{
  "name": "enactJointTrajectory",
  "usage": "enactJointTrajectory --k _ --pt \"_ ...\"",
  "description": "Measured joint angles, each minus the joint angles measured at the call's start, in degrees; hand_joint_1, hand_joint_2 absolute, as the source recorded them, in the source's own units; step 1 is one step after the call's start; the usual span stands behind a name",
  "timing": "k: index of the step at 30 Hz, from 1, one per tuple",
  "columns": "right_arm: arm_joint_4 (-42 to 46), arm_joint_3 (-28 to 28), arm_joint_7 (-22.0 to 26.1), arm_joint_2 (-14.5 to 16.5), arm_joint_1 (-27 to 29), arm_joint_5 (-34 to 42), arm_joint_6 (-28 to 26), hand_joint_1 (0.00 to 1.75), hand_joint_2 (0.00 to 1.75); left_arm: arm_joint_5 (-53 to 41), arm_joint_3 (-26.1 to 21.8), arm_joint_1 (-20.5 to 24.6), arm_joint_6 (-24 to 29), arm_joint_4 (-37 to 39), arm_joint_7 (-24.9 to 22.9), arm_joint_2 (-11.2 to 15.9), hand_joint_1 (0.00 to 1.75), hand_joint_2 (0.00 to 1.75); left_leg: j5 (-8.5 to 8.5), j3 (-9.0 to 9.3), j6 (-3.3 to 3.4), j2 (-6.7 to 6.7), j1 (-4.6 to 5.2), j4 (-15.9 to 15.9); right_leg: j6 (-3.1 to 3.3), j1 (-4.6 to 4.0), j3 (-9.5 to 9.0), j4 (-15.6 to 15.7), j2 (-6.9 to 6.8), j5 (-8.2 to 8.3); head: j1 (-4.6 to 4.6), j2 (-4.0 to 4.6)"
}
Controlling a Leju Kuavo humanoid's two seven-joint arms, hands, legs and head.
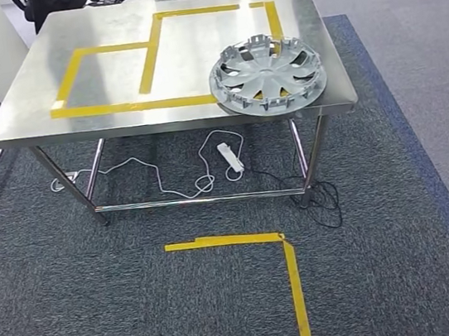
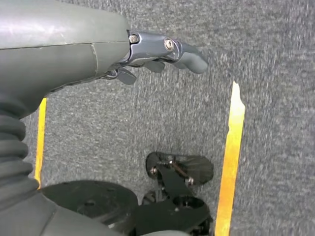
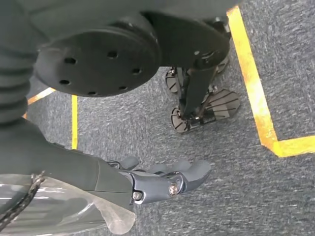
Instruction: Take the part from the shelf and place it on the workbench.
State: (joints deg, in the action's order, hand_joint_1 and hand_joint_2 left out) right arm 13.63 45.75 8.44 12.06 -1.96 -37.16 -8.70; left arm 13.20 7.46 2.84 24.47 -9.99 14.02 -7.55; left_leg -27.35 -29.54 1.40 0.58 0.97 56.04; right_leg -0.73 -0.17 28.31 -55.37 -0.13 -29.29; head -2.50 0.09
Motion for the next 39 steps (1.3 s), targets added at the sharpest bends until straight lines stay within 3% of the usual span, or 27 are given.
enactJointTrajectory --k 2,3,4,7,8,9,10,13,14,17,19,22,23,24,25,27,29,30,32,34,35,37,38,39 --pt "-0.1 0.0 -0.2 0.0 0.1 0.0 0.1 0.00 0.00 0.0 0.0 0.0 -0.3 0.0 -0.1 0.0 0.00 0.00 -0.09 -0.34 -0.54 -0.05 -0.03 0.4 0.66 0.19 0.18 0.1 -0.04 0.45 -0.02 0.00" --pt "-0.2 0.0 -0.3 0.0 0.1 0.0 0.2 0.00 0.00 0.0 0.0 0.0 -0.3 0.0 -0.2 0.0 0.00 0.00 -0.93 -0.78 -0.87 -0.12 -0.11 1.4 1.03 0.32 0.27 0.2 -0.09 0.73 0.18 0.00" --pt "-0.2 0.0 -0.3 0.0 0.0 0.0 0.2 0.00 0.00 0.0 0.0 0.0 -0.3 0.0 -0.2 0.0 0.00 0.00 -2.52 -1.69 -1.24 -0.20 -0.24 3.6 1.37 0.46 0.40 0.3 -0.15 1.04 0.38 0.00" --pt "-0.4 0.0 -0.5 0.0 0.0 -0.2 0.4 0.00 0.00 0.3 0.0 0.0 -0.7 0.0 -0.3 0.0 0.00 0.00 -8.57 -6.03 -2.18 -0.31 -0.86 14.4 1.72 0.40 1.23 0.1 -0.26 1.66 0.79 0.00" --pt "-0.5 0.0 -0.7 0.0 0.0 -0.3 0.5 0.00 0.00 0.4 0.0 0.0 -0.9 0.0 -0.3 0.0 0.00 0.00 -9.11 -6.64 -2.32 -0.31 -0.99 16.4 1.69 0.37 1.59 -0.1 -0.25 1.76 0.80 0.00" --pt "-0.5 0.0 -0.9 0.0 0.0 -0.4 0.6 0.00 0.00 0.6 0.0 -0.1 -1.1 0.0 -0.3 0.0 0.00 0.00 -8.52 -6.26 -2.37 -0.31 -1.07 16.2 1.65 0.37 1.97 -0.4 -0.23 1.84 0.79 0.00" --pt "-0.5 0.0 -1.1 0.0 0.0 -0.7 0.6 0.00 0.00 0.6 0.0 -0.1 -1.2 0.0 -0.4 0.0 0.00 0.00 -6.95 -4.83 -2.32 -0.31 -1.12 13.8 1.59 0.37 2.33 -0.7 -0.20 1.90 0.80 0.00" --pt "-0.6 -0.4 -1.5 0.0 -0.1 -1.5 0.7 0.00 0.00 0.6 0.0 0.0 -1.3 0.0 -0.5 0.0 0.00 0.00 -2.55 0.65 -1.70 -0.38 -1.05 3.2 1.10 0.16 3.24 -1.5 -0.11 2.17 0.78 0.00" --pt "-0.6 -0.5 -1.6 0.0 -0.1 -1.7 0.7 0.00 0.00 0.7 0.0 0.1 -1.3 0.0 -0.6 0.0 0.00 0.00 -2.12 1.21 -1.39 -0.41 -0.96 1.6 0.77 0.08 3.54 -1.6 -0.11 2.36 0.76 0.00" --pt "-0.7 -0.8 -1.8 0.0 -0.1 -2.0 0.8 0.00 0.00 0.9 0.0 0.1 -1.3 0.0 -0.7 0.0 0.00 0.00 -1.20 0.44 -0.23 -0.34 -0.82 1.1 -0.37 0.18 4.21 -1.8 -0.08 2.86 0.76 0.00" --pt "-0.7 -0.9 -1.8 0.0 -0.1 -2.0 0.9 0.00 0.00 1.1 0.0 0.1 -1.3 0.0 -0.8 -0.1 0.00 0.00 -0.16 -0.47 0.66 -0.18 -0.96 0.7 -0.96 0.30 5.45 -4.0 -0.01 0.21 0.65 0.00" --pt "-0.7 -0.9 -1.8 0.0 -0.1 -2.0 0.9 0.00 0.00 1.1 0.0 0.3 -1.3 0.0 -0.8 -0.2 0.00 0.00 1.47 -2.64 1.23 -0.08 -0.87 0.7 -1.47 0.42 8.65 -14.1 0.03 -7.36 0.40 0.00" --pt "-0.7 -0.9 -1.8 0.0 -0.1 -2.0 0.9 0.00 0.00 1.1 0.0 0.2 -1.3 0.0 -0.8 -0.2 0.00 0.00 2.04 -3.40 1.23 -0.05 -0.80 0.7 -1.55 0.42 8.93 -16.6 0.02 -8.29 0.42 0.00" --pt "-0.7 -0.9 -1.8 0.0 -0.1 -2.0 0.9 0.00 0.00 1.1 0.0 0.2 -1.3 0.0 -0.8 -0.2 0.00 0.00 2.60 -4.15 1.19 -0.02 -0.74 0.8 -1.56 0.42 8.31 -17.3 0.02 -7.90 0.42 0.00" --pt "-0.7 -0.9 -1.8 0.0 -0.1 -2.0 0.9 0.00 0.00 1.1 -0.1 0.2 -1.3 0.0 -0.8 -0.2 0.00 0.00 3.14 -4.83 1.11 -0.01 -0.71 0.8 -1.52 0.41 6.64 -15.9 0.02 -6.45 0.42 0.00" --pt "-0.7 -1.0 -1.8 0.0 -0.2 -2.1 0.9 0.00 0.00 1.1 -0.1 0.2 -1.3 0.0 -0.8 -0.3 0.00 0.00 4.17 -5.92 0.79 -0.01 -0.64 0.8 -1.26 0.39 0.85 -8.0 0.02 -3.52 0.40 0.00" --pt "-0.7 -1.1 -1.8 0.0 -0.5 -2.2 0.9 0.00 0.00 1.2 -0.1 0.2 -1.2 0.0 -0.8 -0.3 0.00 0.00 5.18 -6.52 0.29 -0.01 -0.50 0.9 -0.84 0.26 -3.93 -0.4 0.11 -3.05 0.45 0.00" --pt "-0.7 -1.2 -1.7 0.0 -0.5 -2.3 0.9 0.00 0.00 1.2 -0.1 0.3 -1.2 0.0 -0.8 -0.3 0.00 0.00 5.62 -6.66 0.00 0.01 -0.46 0.9 -0.56 0.16 -4.75 1.3 0.16 -3.40 0.42 0.00" --pt "-0.8 -1.4 -1.7 -0.1 -0.5 -2.6 1.2 0.00 0.00 1.3 -0.1 0.3 -1.0 0.0 -0.8 -0.3 0.00 0.00 6.25 -6.85 -0.71 -0.01 -0.55 0.7 0.24 0.12 -4.18 1.7 0.10 -2.99 0.33 0.00" --pt "-0.9 -1.5 -1.7 -0.1 -0.5 -3.2 1.6 0.00 0.00 1.4 -0.1 0.1 -0.7 0.0 -1.0 -0.4 0.00 0.00 4.13 -7.64 -1.45 -0.16 -0.73 2.5 1.32 0.28 -3.49 1.7 -0.24 -2.13 0.47 0.00" --pt "-0.9 -1.7 -1.7 -0.1 -0.4 -3.5 1.8 0.00 0.00 1.3 -0.1 0.1 -0.5 0.0 -1.1 -0.4 0.00 0.00 1.73 -8.49 -1.78 -0.23 -0.86 5.0 1.70 0.37 -3.08 1.8 -0.49 -1.63 0.63 0.00" --pt "-0.9 -2.1 -1.6 -0.1 -0.3 -4.3 1.9 0.00 0.00 1.3 -0.1 0.0 -0.2 0.0 -1.6 -0.4 0.00 0.00 -3.49 -10.55 -2.31 -0.29 -1.09 12.7 1.96 0.31 -2.22 1.7 -1.09 -0.92 0.94 0.00" --pt "-0.9 -2.3 -1.6 -0.1 -0.2 -4.5 1.9 0.00 0.00 1.2 -0.1 0.0 -0.2 0.0 -1.7 -0.4 0.00 0.00 -4.89 -11.07 -2.49 -0.29 -1.18 16.0 1.91 0.28 -1.80 1.6 -1.52 -0.65 0.94 0.00" --pt "-0.9 -2.4 -1.6 -0.1 -0.2 -4.7 1.9 0.00 0.00 1.2 -0.1 0.0 -0.2 0.0 -1.8 -0.4 0.00 0.00 -5.14 -10.73 -2.58 -0.28 -1.27 17.3 1.83 0.26 -1.40 1.5 -1.98 -0.44 0.95 0.00"
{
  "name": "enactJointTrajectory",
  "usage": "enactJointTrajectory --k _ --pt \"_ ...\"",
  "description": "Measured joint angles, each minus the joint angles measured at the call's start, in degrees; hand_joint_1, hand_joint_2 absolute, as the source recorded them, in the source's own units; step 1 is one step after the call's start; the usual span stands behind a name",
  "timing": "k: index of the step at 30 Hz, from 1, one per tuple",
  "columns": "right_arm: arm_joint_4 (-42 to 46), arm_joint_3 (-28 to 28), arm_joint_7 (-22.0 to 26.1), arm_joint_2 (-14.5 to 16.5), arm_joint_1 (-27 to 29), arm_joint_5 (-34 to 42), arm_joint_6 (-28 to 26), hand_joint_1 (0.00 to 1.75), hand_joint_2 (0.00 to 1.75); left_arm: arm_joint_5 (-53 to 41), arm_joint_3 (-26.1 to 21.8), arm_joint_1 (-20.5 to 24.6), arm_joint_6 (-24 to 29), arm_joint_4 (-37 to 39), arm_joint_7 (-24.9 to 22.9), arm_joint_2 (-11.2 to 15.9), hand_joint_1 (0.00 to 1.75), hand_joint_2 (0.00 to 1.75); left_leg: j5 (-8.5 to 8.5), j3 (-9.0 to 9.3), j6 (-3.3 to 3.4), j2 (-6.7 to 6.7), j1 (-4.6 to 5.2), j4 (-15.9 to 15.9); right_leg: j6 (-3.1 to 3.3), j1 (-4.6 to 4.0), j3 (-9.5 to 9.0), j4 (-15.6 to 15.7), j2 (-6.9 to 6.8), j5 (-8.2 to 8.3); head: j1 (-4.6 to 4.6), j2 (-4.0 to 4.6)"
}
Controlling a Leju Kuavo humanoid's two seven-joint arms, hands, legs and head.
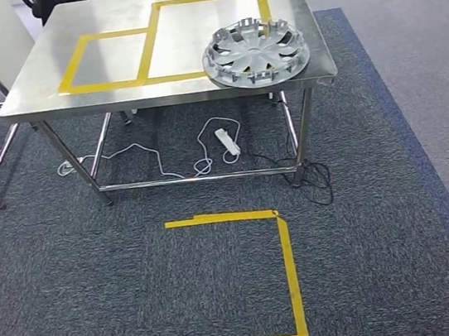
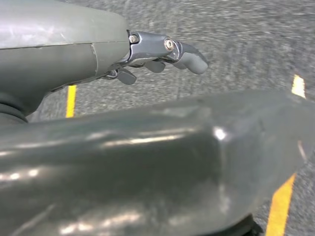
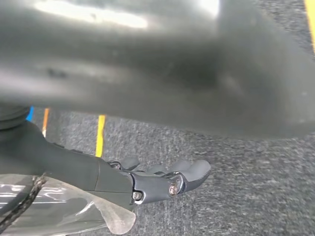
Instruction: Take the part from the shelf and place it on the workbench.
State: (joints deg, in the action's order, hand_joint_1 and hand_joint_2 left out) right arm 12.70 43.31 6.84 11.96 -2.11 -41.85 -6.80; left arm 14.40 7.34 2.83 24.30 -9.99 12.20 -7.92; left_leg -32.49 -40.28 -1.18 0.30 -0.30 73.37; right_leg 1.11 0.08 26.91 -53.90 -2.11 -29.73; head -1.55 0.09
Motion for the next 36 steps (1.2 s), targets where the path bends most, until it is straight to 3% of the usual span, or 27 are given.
enactJointTrajectory --k 1,4,5,6,8,10,11,13,14,15,16,17,19,21,23,24,26,27,29,30,31,32,34,36 --pt "0.0 -0.1 0.0 0.0 0.0 -0.1 0.0 0.00 0.00 0.0 0.0 0.0 0.0 0.0 0.0 0.0 0.00 0.00 0.76 1.44 -0.01 0.06 -0.07 -1.0 -0.08 0.00 0.34 -0.2 -0.52 0.13 -0.01 0.00" --pt "0.0 -0.5 0.0 0.0 0.1 -0.2 0.0 0.00 0.00 -0.1 0.0 0.1 0.2 0.0 -0.1 0.0 0.00 0.00 4.06 9.03 0.53 1.97 0.05 -12.4 -0.48 -0.14 0.78 -0.9 -2.05 0.26 0.01 0.00" --pt "0.0 -0.6 0.1 0.0 0.0 -0.3 0.1 0.00 0.00 -0.2 0.0 0.1 0.4 0.0 -0.2 0.0 0.00 0.00 4.47 10.51 0.91 2.72 0.25 -15.1 -0.74 -0.26 0.81 -1.1 -2.52 0.33 -0.07 0.00" --pt "0.0 -0.7 0.1 0.0 0.0 -0.5 0.3 0.00 0.00 -0.3 0.0 0.1 0.6 0.0 -0.5 0.0 0.00 0.00 4.46 11.08 1.32 3.14 0.46 -16.5 -1.03 -0.37 0.95 -1.2 -2.97 0.42 -0.08 0.00" --pt "0.0 -0.9 0.1 -0.1 -0.1 -1.2 0.7 0.00 0.00 -0.4 0.0 0.0 1.1 0.0 -1.3 -0.1 0.00 0.00 4.71 10.75 2.05 2.53 0.56 -17.0 -1.66 -0.44 0.98 -1.2 -3.59 0.50 -0.14 0.00" --pt "0.0 -1.3 0.0 -0.1 -0.2 -2.0 1.0 0.00 0.00 -0.2 0.0 -0.1 1.5 0.0 -1.7 -0.1 0.00 0.00 5.13 10.46 2.79 1.66 0.30 -17.4 -2.30 -0.30 1.93 -2.7 -1.97 -0.88 -0.22 -0.01" --pt "-0.1 -1.6 -0.2 -0.2 -0.2 -2.5 1.0 0.00 0.00 0.0 -0.1 -0.1 1.6 0.0 -1.8 -0.1 0.00 0.00 5.39 10.30 3.17 1.19 0.17 -17.6 -2.56 -0.19 3.14 -5.1 -0.60 -2.48 -0.26 -0.01" --pt "-0.1 -2.1 -0.6 -0.2 0.0 -3.4 1.0 0.00 0.00 0.3 -0.2 -0.1 1.6 0.0 -2.1 -0.2 0.00 0.00 5.74 9.78 3.63 0.10 0.26 -17.6 -2.78 -0.03 6.87 -13.1 1.41 -6.30 -0.33 0.00" --pt "-0.1 -2.3 -0.7 -0.2 0.1 -3.8 1.0 0.00 0.00 0.4 -0.2 -0.1 1.6 0.0 -2.2 -0.2 0.00 0.00 5.87 9.58 3.73 -0.50 0.32 -17.5 -2.81 0.00 8.57 -16.7 1.69 -7.45 -0.31 0.00" --pt "-0.1 -2.6 -0.8 -0.2 0.2 -4.1 1.0 0.00 0.00 0.5 -0.2 -0.2 1.6 0.0 -2.5 -0.2 0.00 0.00 5.97 9.46 3.76 -1.16 0.37 -17.5 -2.80 0.01 9.45 -18.5 1.83 -7.50 -0.31 0.00" --pt "-0.1 -2.8 -0.8 -0.2 0.3 -4.4 0.9 0.00 0.00 0.6 -0.2 -0.3 1.6 0.0 -2.8 -0.1 0.00 0.00 6.04 9.41 3.73 -1.85 0.40 -17.4 -2.73 0.02 9.24 -17.9 1.95 -6.38 -0.31 0.00" --pt "-0.1 -3.0 -0.7 -0.2 0.3 -4.6 0.8 0.00 0.00 0.5 -0.3 -0.4 1.6 0.0 -3.0 -0.1 0.00 0.00 6.08 9.38 3.68 -2.57 0.41 -17.3 -2.60 0.04 7.89 -15.0 2.31 -4.28 -0.30 0.00" --pt "-0.2 -3.4 -0.6 -0.2 0.3 -5.1 0.8 0.00 0.00 0.5 -0.3 -0.3 1.6 0.0 -3.4 -0.1 0.00 0.00 6.10 9.19 3.47 -4.00 0.49 -16.9 -2.30 0.26 4.22 -7.0 4.65 -0.43 -0.30 0.00" --pt "-0.3 -3.8 -0.7 -0.2 0.2 -5.7 0.8 0.00 0.00 0.3 -0.3 -0.2 1.6 0.0 -3.7 0.0 0.00 0.00 6.28 8.48 2.91 -5.32 0.53 -16.4 -2.12 0.48 2.11 -2.7 6.63 0.41 -0.27 0.00" --pt "-0.5 -4.4 -1.0 -0.2 0.2 -6.6 0.7 0.00 0.00 0.1 -0.3 -0.3 1.7 0.0 -4.1 0.0 0.00 0.00 6.75 7.72 2.09 -6.62 0.45 -16.2 -1.87 0.55 1.84 -2.2 6.07 0.21 -0.25 -0.01" --pt "-0.5 -4.7 -1.2 -0.1 0.2 -7.1 0.7 0.00 0.00 0.0 -0.3 -0.4 1.7 0.0 -4.3 0.1 0.00 0.00 6.67 7.42 1.73 -6.42 0.45 -16.0 -1.60 0.62 1.88 -2.2 5.37 0.41 -0.23 -0.01" --pt "-0.5 -5.4 -1.5 0.0 0.2 -8.1 0.5 0.00 0.00 -0.4 -0.3 -0.5 1.8 0.0 -4.8 0.2 0.00 0.00 4.60 5.98 1.05 -4.21 0.52 -13.0 -0.99 0.80 1.89 -1.9 3.75 0.72 0.10 0.00" --pt "-0.6 -5.8 -1.6 0.1 0.3 -8.6 0.4 0.00 0.00 -0.6 -0.3 -0.4 1.8 0.0 -4.9 0.2 0.00 0.00 2.68 4.60 0.73 -2.64 0.46 -9.9 -0.79 0.77 1.91 -1.9 2.83 0.75 0.25 0.00" --pt "-0.7 -6.5 -1.8 0.1 0.3 -9.8 0.3 0.00 0.00 -1.1 -0.3 -0.3 1.9 0.0 -5.1 0.2 0.00 0.00 -0.75 1.44 0.19 -1.27 0.20 -2.4 -0.63 0.65 2.06 -2.0 1.00 0.69 0.43 0.00" --pt "-0.7 -6.9 -2.0 0.2 0.3 -10.5 0.2 0.00 0.00 -1.3 -0.3 -0.3 1.9 0.0 -5.2 0.2 0.00 0.00 -1.31 0.64 0.02 -1.04 0.06 -0.2 -0.61 0.61 2.12 -2.0 0.08 0.65 0.42 0.00" --pt "-0.8 -7.4 -2.1 0.2 0.3 -11.1 0.1 0.00 0.00 -1.6 -0.3 -0.4 1.9 0.0 -5.3 0.2 0.00 0.00 -0.79 0.87 -0.06 -0.83 -0.04 -0.1 -0.64 0.59 2.15 -2.1 -0.75 0.61 0.43 0.00" --pt "-0.8 -7.8 -2.2 0.2 0.2 -11.6 0.1 0.00 0.00 -2.0 -0.2 -0.4 1.9 0.0 -5.6 0.2 0.00 0.00 0.73 2.26 -0.05 -0.49 -0.10 -2.4 -0.71 0.59 2.13 -2.1 -1.50 0.56 0.43 0.00" --pt "-0.8 -8.4 -2.0 0.4 0.2 -11.7 -0.2 0.00 0.00 -3.1 0.1 -0.4 2.4 0.0 -6.1 0.2 0.00 0.00 4.01 6.71 0.30 1.81 0.15 -10.5 -1.02 0.45 1.96 -2.2 -2.87 0.37 0.44 0.00" --pt "-0.8 -8.4 -1.0 0.6 0.2 -10.1 -0.5 0.00 0.00 -4.1 0.5 -0.2 3.1 0.0 -6.6 0.3 0.00 0.00 5.13 9.09 1.04 3.79 0.62 -15.6 -1.47 0.14 1.90 -2.3 -4.13 0.14 0.37 0.00"
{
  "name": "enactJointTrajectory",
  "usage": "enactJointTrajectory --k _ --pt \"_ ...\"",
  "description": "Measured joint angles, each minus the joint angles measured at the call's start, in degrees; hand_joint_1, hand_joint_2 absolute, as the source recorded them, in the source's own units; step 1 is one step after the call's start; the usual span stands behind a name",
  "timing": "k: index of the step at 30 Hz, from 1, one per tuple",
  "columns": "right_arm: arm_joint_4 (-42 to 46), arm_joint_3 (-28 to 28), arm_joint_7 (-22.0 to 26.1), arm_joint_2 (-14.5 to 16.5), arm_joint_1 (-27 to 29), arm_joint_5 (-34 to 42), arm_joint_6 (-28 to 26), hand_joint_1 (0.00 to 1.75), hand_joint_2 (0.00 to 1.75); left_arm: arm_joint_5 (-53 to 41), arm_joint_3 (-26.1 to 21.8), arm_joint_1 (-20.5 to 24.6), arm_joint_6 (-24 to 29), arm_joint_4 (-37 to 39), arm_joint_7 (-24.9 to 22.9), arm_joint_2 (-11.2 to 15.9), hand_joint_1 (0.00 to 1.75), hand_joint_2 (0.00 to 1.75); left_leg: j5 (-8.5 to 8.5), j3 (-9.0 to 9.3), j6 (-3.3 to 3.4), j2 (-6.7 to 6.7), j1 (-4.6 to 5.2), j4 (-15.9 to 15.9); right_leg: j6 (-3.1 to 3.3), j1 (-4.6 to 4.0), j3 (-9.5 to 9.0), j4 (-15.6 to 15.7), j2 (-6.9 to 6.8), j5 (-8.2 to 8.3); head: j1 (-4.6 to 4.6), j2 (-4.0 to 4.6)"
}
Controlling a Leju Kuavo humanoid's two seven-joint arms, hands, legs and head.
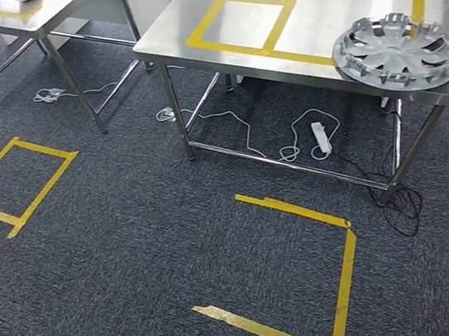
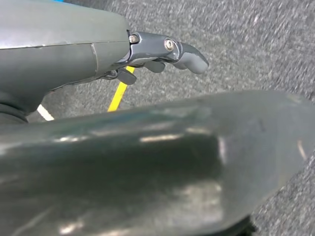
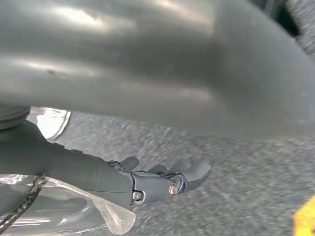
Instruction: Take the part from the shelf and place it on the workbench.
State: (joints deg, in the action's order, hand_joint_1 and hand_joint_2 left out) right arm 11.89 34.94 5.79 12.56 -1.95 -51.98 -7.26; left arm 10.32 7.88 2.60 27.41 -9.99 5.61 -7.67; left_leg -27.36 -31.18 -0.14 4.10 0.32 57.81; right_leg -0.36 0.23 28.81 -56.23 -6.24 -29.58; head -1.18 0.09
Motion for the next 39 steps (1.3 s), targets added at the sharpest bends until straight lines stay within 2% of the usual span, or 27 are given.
enactJointTrajectory --k 1,2,3,5,7,8,9,10,11,12,14,16,18,20,22,24,25,26,27,29,31,33,34,36,37,38,39 --pt "0.0 0.2 0.5 0.1 0.0 1.0 0.0 0.00 0.00 -0.2 0.2 0.0 0.3 0.0 -0.2 0.0 0.00 0.00 -0.22 -0.05 0.38 0.08 0.25 -0.4 -0.25 -0.12 0.00 0.0 -0.59 -0.05 -0.02 0.00" --pt "0.0 0.4 0.9 0.1 -0.1 1.7 -0.1 0.00 0.00 -0.3 0.4 0.0 0.6 0.0 -0.3 0.0 0.00 0.00 -0.09 -0.29 0.79 -0.55 0.27 -0.5 -0.52 -0.12 -0.08 -0.1 -1.19 -0.08 -0.06 0.00" --pt "0.0 0.6 1.1 0.2 -0.2 2.2 -0.1 0.00 0.00 -0.4 0.5 -0.2 0.7 0.0 -0.4 0.0 0.00 0.00 0.06 -0.39 1.18 -1.17 0.20 -0.6 -0.87 -0.03 -0.03 -0.1 -1.04 -0.31 -0.07 0.00" --pt "0.0 0.9 1.3 0.3 -0.3 2.5 -0.1 0.00 0.00 -0.4 0.7 -0.3 0.9 0.0 -0.5 0.0 0.00 0.00 0.49 -0.50 2.01 -2.38 -0.05 -0.9 -1.46 0.20 1.00 -2.4 1.76 -2.23 -0.31 0.00" --pt "0.0 1.1 1.4 0.4 -0.2 2.6 -0.1 0.00 0.00 -0.4 0.8 -0.1 1.0 0.0 -0.5 -0.1 0.00 0.00 0.83 -0.80 2.56 -3.66 -0.13 -1.0 -1.69 0.35 4.21 -9.4 5.17 -6.10 -0.60 0.00" --pt "0.0 1.2 1.4 0.4 -0.1 2.7 -0.1 0.00 0.00 -0.4 0.9 0.0 1.0 0.0 -0.5 -0.1 0.00 0.00 0.93 -0.97 2.69 -4.39 -0.07 -0.9 -1.69 0.36 6.11 -13.4 5.77 -7.70 -0.63 0.00" --pt "0.0 1.3 1.4 0.4 0.0 2.7 -0.1 0.00 0.00 -0.4 0.9 -0.1 1.0 0.0 -0.5 -0.1 0.00 0.00 1.00 -1.07 2.75 -5.17 -0.01 -0.9 -1.67 0.35 7.53 -16.3 6.01 -8.40 -0.63 0.00" --pt "0.0 1.4 1.4 0.4 0.0 2.7 -0.1 0.00 0.00 -0.4 0.9 -0.1 1.0 0.0 -0.5 -0.1 0.00 0.00 1.06 -1.11 2.75 -5.95 0.04 -0.9 -1.59 0.34 7.97 -16.9 6.11 -7.85 -0.65 0.00" --pt "0.0 1.5 1.4 0.4 0.0 2.7 -0.2 0.00 0.00 -0.4 0.9 -0.2 1.0 0.0 -0.5 -0.1 0.00 0.00 1.11 -1.10 2.70 -6.79 0.06 -0.8 -1.48 0.35 7.27 -15.1 6.27 -6.17 -0.63 0.00" --pt "0.0 1.5 1.4 0.4 0.0 2.7 -0.2 0.00 0.00 -0.4 0.9 -0.2 1.0 0.0 -0.5 -0.1 0.00 0.00 1.15 -1.08 2.63 -7.63 0.06 -0.8 -1.33 0.39 5.53 -11.3 6.85 -3.75 -0.65 0.00" --pt "0.0 1.7 1.4 0.4 0.0 2.7 -0.2 0.00 0.00 -0.4 0.9 -0.1 1.0 0.0 -0.5 -0.2 0.00 0.00 1.25 -1.31 2.29 -9.15 0.09 -0.5 -1.10 0.63 1.98 -3.5 9.45 -0.72 -0.62 -0.01" --pt "0.0 1.9 1.4 0.4 0.0 3.0 -0.1 0.00 0.00 -0.4 1.0 0.0 1.0 0.0 -0.5 -0.2 0.00 0.00 1.49 -1.92 1.64 -10.39 -0.02 -0.2 -0.97 0.68 0.58 -0.7 10.99 -0.46 -0.57 -0.01" --pt "0.0 2.1 1.3 0.4 0.0 3.3 -0.1 0.00 0.00 -0.3 1.0 -0.1 1.0 0.0 -0.5 -0.2 0.00 0.00 1.73 -2.42 0.93 -11.30 -0.27 0.0 -0.57 0.58 0.39 -0.5 9.89 -0.19 -0.59 -0.01" --pt "-0.1 2.2 0.2 0.5 0.0 2.8 -0.1 0.00 0.00 -0.1 1.1 -0.3 0.9 0.0 -0.6 -0.2 0.00 0.00 0.42 -3.33 0.31 -9.24 -0.21 1.9 0.07 0.68 0.26 -0.3 8.36 0.08 -0.41 0.00" --pt "-0.1 2.2 -1.4 0.6 0.2 1.5 0.1 0.00 0.00 0.2 1.1 -0.2 0.7 0.0 -0.6 -0.2 0.00 0.00 -3.24 -6.09 -0.27 -5.95 -0.21 8.2 0.54 0.62 0.18 -0.1 6.50 0.08 -0.08 0.00" --pt "-0.2 2.2 -2.6 0.6 0.4 0.7 0.2 0.00 0.00 0.4 1.1 -0.1 0.5 0.0 -0.6 -0.2 0.00 0.00 -6.34 -9.22 -0.73 -4.88 -0.55 15.5 0.70 0.48 0.20 -0.2 4.52 -0.06 0.05 0.00" --pt "-0.2 2.2 -2.9 0.6 0.4 0.6 0.3 0.00 0.00 0.4 1.1 -0.2 0.5 0.0 -0.6 -0.2 0.00 0.00 -6.46 -9.67 -0.88 -4.71 -0.71 16.8 0.68 0.46 0.19 -0.2 3.62 -0.13 0.05 0.00" --pt "-0.2 2.1 -3.0 0.6 0.4 0.5 0.3 0.00 0.00 0.4 1.1 -0.3 0.4 0.0 -0.6 -0.2 0.00 0.00 -5.40 -8.90 -0.95 -4.49 -0.83 15.7 0.61 0.45 0.12 -0.2 2.80 -0.20 0.07 0.00" --pt "-0.2 2.1 -3.0 0.6 0.3 0.4 0.3 0.00 0.00 0.4 1.1 -0.4 0.4 0.0 -0.6 -0.2 0.00 0.00 -3.59 -7.08 -0.93 -3.97 -0.89 12.4 0.49 0.45 -0.02 -0.2 2.08 -0.31 0.07 0.00" --pt "-0.2 2.1 -3.1 0.6 0.3 0.4 0.3 0.00 0.00 0.4 1.1 -0.3 0.4 0.0 -0.6 -0.2 0.00 0.00 -0.57 -2.77 -0.55 -1.06 -0.57 4.3 0.05 0.25 -0.26 -0.2 0.74 -0.64 0.11 0.00" --pt "-0.2 2.0 -3.2 0.6 0.3 0.4 0.3 0.00 0.00 0.4 1.1 -0.1 0.4 0.0 -0.6 -0.2 0.00 0.00 -0.09 -1.01 0.10 0.94 -0.08 0.5 -0.56 -0.10 -0.36 -0.2 -0.49 -1.06 -0.02 0.00" --pt "-0.2 2.0 -3.2 0.6 0.1 0.3 0.3 0.00 0.00 0.4 1.1 -0.2 0.4 0.0 -0.6 -0.2 0.00 0.00 -0.20 -1.13 0.79 -0.07 0.11 0.2 -1.16 -0.19 -0.84 -0.1 -1.81 -1.36 -0.18 0.00" --pt "-0.2 1.9 -3.2 0.6 0.1 0.3 0.3 0.00 0.00 0.4 1.0 -0.3 0.4 0.0 -0.6 -0.3 0.00 0.00 -0.07 -1.12 1.17 -0.77 0.06 0.1 -1.47 -0.09 -0.93 -0.3 -1.43 -1.76 -0.23 0.00" --pt "-0.2 2.0 -2.8 0.6 0.1 1.3 0.4 0.00 0.00 0.3 1.0 -0.3 0.5 0.0 -0.7 -0.3 0.00 0.00 0.29 -1.07 1.94 -2.25 -0.16 -0.3 -1.92 0.19 0.47 -3.8 1.77 -4.14 -0.48 0.00" --pt "-0.2 2.3 -2.3 0.6 0.1 2.6 0.6 0.00 0.00 0.0 1.1 -0.3 0.7 0.0 -0.8 -0.3 0.00 0.00 0.39 -1.16 2.20 -3.00 -0.23 -0.3 -2.00 0.30 2.17 -7.3 3.92 -6.03 -0.64 0.00" --pt "-0.2 2.9 -1.6 0.6 0.2 4.5 0.6 0.00 0.00 -0.3 1.1 -0.2 1.2 0.0 -0.8 -0.3 0.00 0.00 0.42 -1.24 2.35 -3.81 -0.20 -0.3 -2.00 0.34 4.23 -11.5 5.25 -7.88 -0.77 0.00" --pt "-0.2 3.8 -1.0 0.5 0.2 6.2 0.6 0.00 0.00 -0.8 1.2 -0.2 1.8 0.0 -0.9 -0.4 0.00 0.00 0.43 -1.28 2.40 -4.69 -0.14 -0.3 -1.97 0.33 6.20 -15.2 5.87 -9.06 -0.79 0.00"
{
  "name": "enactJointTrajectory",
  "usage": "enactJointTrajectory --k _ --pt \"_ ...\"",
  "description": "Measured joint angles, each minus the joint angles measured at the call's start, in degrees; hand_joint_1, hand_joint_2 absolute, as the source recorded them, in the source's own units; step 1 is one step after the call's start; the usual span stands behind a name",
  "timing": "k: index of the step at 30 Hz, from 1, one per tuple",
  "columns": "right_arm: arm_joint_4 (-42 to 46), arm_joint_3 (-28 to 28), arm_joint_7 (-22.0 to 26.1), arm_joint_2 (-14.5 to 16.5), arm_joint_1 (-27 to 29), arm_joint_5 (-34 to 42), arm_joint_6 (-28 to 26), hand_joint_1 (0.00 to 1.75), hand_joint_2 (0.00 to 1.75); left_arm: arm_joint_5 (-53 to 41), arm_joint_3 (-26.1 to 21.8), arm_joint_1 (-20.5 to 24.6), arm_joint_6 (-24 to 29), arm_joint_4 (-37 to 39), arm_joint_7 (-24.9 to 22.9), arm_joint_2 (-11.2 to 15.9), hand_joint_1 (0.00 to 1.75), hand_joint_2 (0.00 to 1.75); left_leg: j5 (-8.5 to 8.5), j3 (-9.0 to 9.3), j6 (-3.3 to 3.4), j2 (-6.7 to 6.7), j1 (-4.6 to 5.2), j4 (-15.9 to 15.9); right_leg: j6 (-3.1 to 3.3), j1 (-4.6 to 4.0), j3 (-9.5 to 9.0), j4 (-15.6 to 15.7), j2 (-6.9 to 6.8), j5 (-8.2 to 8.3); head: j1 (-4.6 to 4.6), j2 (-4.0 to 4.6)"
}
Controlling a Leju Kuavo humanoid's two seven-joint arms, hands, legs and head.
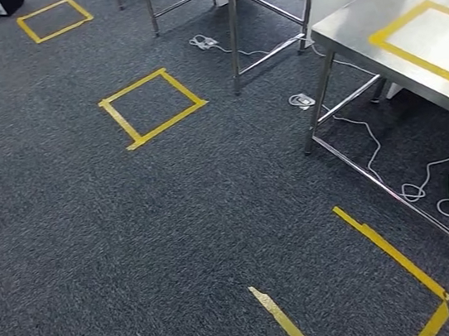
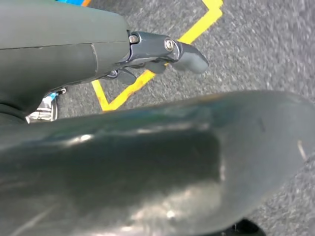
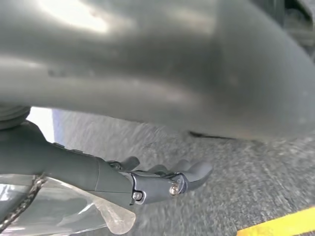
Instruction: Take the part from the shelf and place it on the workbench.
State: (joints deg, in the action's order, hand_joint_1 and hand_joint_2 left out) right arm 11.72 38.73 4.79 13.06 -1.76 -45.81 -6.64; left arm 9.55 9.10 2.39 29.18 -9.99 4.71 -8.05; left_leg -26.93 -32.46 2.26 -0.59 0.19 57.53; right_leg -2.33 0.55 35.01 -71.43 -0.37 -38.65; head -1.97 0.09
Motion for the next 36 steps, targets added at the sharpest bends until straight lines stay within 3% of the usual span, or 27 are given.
enactJointTrajectory --k 1,2,4,6,8,10,12,14,16,17,18,19,21,23,25,27,29,31,32,33,34,36 --pt "0.0 0.9 0.4 -0.1 0.0 1.2 -0.1 0.00 0.00 -0.4 0.1 0.0 0.6 0.0 -0.1 0.0 0.00 0.00 0.01 0.03 0.02 -0.85 0.07 0.0 0.07 -0.02 1.23 -1.9 0.22 -0.03 0.00 0.00" --pt "0.0 1.7 0.7 -0.2 0.0 1.7 -0.3 0.00 0.00 -0.7 0.2 -0.1 1.1 0.0 -0.2 -0.1 0.00 0.00 0.00 0.10 0.01 -1.76 0.12 0.1 0.17 -0.03 1.48 -1.5 0.34 1.18 0.00 0.00" --pt "0.0 2.4 0.8 -0.3 0.0 1.3 -0.4 0.00 0.00 -1.1 0.4 -0.1 1.5 0.0 -0.4 -0.1 0.00 0.00 -0.06 0.26 -0.06 -3.51 0.13 0.2 0.43 0.04 -0.84 5.2 1.38 5.95 -0.01 0.00" --pt "0.0 2.8 1.2 -0.4 -0.1 1.0 -0.4 0.00 0.00 -1.2 0.7 0.0 1.5 0.0 -0.5 -0.2 0.00 0.00 -0.15 0.02 -0.41 -4.96 0.15 0.5 0.62 0.29 -3.56 11.8 4.15 8.65 0.00 0.00" --pt "0.0 3.1 1.6 -0.4 -0.1 0.1 -0.5 0.00 0.00 -1.2 0.9 0.0 1.5 0.0 -0.6 -0.2 0.00 0.00 -0.01 -0.58 -1.04 -6.16 0.01 0.7 0.76 0.33 -4.54 13.8 5.51 8.57 0.08 0.00" --pt "0.0 2.8 1.6 -0.3 -0.1 -2.5 -0.7 0.00 0.00 -1.4 1.1 -0.1 1.4 0.0 -1.0 -0.2 0.00 0.00 0.09 -1.02 -1.65 -6.95 -0.17 0.9 1.24 0.31 -4.89 14.1 4.18 8.75 0.11 0.00" --pt "0.0 1.5 0.4 -0.3 0.0 -7.1 -0.4 0.00 0.00 -1.9 1.2 -0.2 0.8 0.0 -1.5 -0.2 0.00 0.00 -1.48 -2.10 -2.18 -4.82 -0.05 3.3 1.83 0.42 -5.18 14.4 2.54 8.89 0.28 0.00" --pt "-0.1 -0.9 -1.1 -0.2 0.1 -11.6 0.5 0.00 0.00 -2.3 1.5 0.0 0.1 0.0 -1.9 -0.2 0.00 0.00 -5.10 -5.13 -2.66 -1.46 -0.01 10.0 2.19 0.33 -5.36 14.5 0.77 8.76 0.50 0.00" --pt "-0.1 -2.9 -1.8 -0.2 0.2 -13.7 1.2 0.00 0.00 -2.6 1.9 0.2 -0.4 0.0 -2.2 -0.2 0.00 0.00 -7.69 -8.30 -2.94 -0.21 -0.12 16.9 2.37 0.18 -5.45 14.4 -1.18 8.55 0.53 0.00" --pt "-0.2 -3.5 -1.9 -0.2 0.2 -13.9 1.4 0.00 0.00 -2.9 2.0 0.1 -0.6 0.0 -2.4 -0.2 0.00 0.00 -7.51 -8.70 -2.95 0.01 -0.15 17.9 2.39 0.13 -5.52 14.4 -2.09 8.44 0.55 0.00" --pt "-0.2 -4.0 -1.8 -0.2 0.2 -13.8 1.5 0.00 0.00 -3.1 2.3 0.1 -0.9 0.0 -2.6 -0.2 0.00 0.00 -6.19 -7.88 -2.87 0.22 -0.16 16.5 2.38 0.10 -5.66 14.4 -2.89 8.33 0.54 0.00" --pt "-0.2 -4.3 -1.6 -0.2 0.2 -13.6 1.6 0.00 0.00 -3.5 2.5 0.0 -1.1 0.0 -2.9 -0.2 0.00 0.00 -4.14 -6.03 -2.68 0.76 -0.13 13.0 2.33 0.07 -5.88 14.4 -3.64 8.18 0.54 0.00" --pt "-0.1 -4.6 -0.5 -0.3 0.1 -12.6 1.4 0.00 0.00 -4.2 3.0 0.2 -1.4 0.0 -3.3 -0.1 0.00 0.00 -1.09 -1.86 -2.07 3.50 0.33 5.0 1.97 -0.14 -6.28 14.4 -4.87 7.75 0.56 0.00" --pt "-0.1 -4.6 1.3 -0.3 0.1 -11.7 0.6 0.00 0.00 -4.9 3.6 0.5 -1.5 0.0 -3.6 -0.1 0.00 0.00 -0.68 -0.18 -1.47 5.33 0.85 1.3 1.39 -0.44 -6.43 14.3 -6.04 7.35 0.53 0.00" --pt "-0.1 -4.6 2.7 -0.4 0.0 -11.6 -0.8 0.00 0.00 -5.2 4.0 0.6 -1.4 0.0 -3.6 0.0 0.00 0.00 -0.73 -0.22 -0.95 4.34 0.94 0.9 0.79 -0.48 -6.74 14.4 -7.08 7.08 0.47 -0.01" --pt "-0.1 -4.7 3.2 -0.6 -0.1 -12.4 -1.5 0.00 0.00 -5.0 4.1 0.5 -1.4 0.0 -3.6 0.0 0.00 0.00 -0.46 -0.08 -0.36 3.02 0.69 0.5 0.25 -0.25 -6.38 13.1 -4.82 5.83 0.26 -0.01" --pt "-0.1 -4.9 3.0 -0.8 0.0 -13.3 -1.4 0.00 0.00 -4.7 4.2 0.7 -1.6 0.0 -3.4 0.1 0.00 0.00 -0.27 -0.03 0.20 1.71 0.47 0.3 -0.05 -0.04 -3.64 7.5 -1.11 2.77 -0.02 -0.01" --pt "-0.2 -5.1 2.7 -1.1 0.3 -13.8 -1.3 0.00 0.00 -4.6 4.2 0.8 -1.9 0.0 -3.3 0.1 0.00 0.00 -0.26 -0.07 0.49 0.09 0.50 0.3 -0.11 0.00 0.53 -0.3 0.10 -0.02 -0.10 0.00" --pt "-0.2 -5.2 2.7 -1.3 0.5 -14.1 -1.5 0.00 0.00 -4.6 4.2 0.8 -2.0 0.0 -3.3 0.1 0.00 0.00 -0.26 -0.02 0.53 -0.80 0.52 0.3 -0.10 -0.01 2.00 -2.4 0.25 -0.07 -0.11 0.00" --pt "-0.2 -5.4 2.8 -1.4 0.5 -14.3 -1.7 0.00 0.00 -4.5 4.2 0.8 -2.1 0.0 -3.3 0.1 0.00 0.00 -0.27 0.06 0.52 -1.68 0.53 0.4 -0.04 -0.01 2.30 -2.0 0.33 1.22 -0.11 0.00" --pt "-0.2 -5.6 2.9 -1.5 0.6 -14.6 -1.9 0.00 0.00 -4.5 4.2 0.7 -2.2 0.0 -3.3 0.1 0.00 0.00 -0.29 0.17 0.50 -2.55 0.53 0.4 0.07 0.01 1.47 0.7 0.65 3.52 -0.11 0.00" --pt "-0.2 -5.9 3.1 -1.6 0.6 -14.9 -2.3 0.00 0.00 -4.4 4.2 0.8 -2.4 0.0 -3.2 0.1 0.00 0.00 -0.41 0.24 0.29 -4.19 0.55 0.6 0.41 0.21 -1.67 8.8 2.97 7.90 -0.10 0.00"
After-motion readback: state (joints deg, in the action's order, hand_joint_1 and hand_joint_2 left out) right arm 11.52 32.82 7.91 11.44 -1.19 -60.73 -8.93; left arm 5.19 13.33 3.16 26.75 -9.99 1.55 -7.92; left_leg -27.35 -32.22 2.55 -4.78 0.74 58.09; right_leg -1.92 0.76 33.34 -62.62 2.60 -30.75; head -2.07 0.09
